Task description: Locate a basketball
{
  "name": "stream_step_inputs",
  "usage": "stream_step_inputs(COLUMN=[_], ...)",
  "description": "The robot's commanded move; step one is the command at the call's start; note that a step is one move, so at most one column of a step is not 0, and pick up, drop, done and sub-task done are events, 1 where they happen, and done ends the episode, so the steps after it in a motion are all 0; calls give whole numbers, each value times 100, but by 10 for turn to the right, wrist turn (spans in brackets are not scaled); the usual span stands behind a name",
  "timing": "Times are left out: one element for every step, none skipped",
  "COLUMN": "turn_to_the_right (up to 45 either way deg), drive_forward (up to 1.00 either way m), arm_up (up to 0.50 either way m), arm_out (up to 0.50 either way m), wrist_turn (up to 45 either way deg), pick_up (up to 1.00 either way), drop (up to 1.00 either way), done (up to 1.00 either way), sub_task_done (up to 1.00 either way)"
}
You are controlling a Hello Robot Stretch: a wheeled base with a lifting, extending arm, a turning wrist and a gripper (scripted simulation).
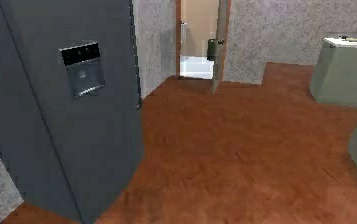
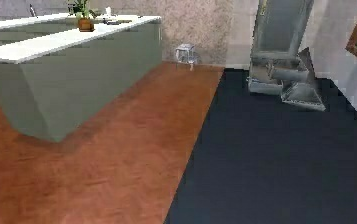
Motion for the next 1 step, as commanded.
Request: stream_step_inputs(turn_to_the_right=[0], drive_forward=[100], arm_up=[0], arm_out=[0], wrist_turn=[0], pick_up=[0], drop=[0], done=[0], sub_task_done=[0])
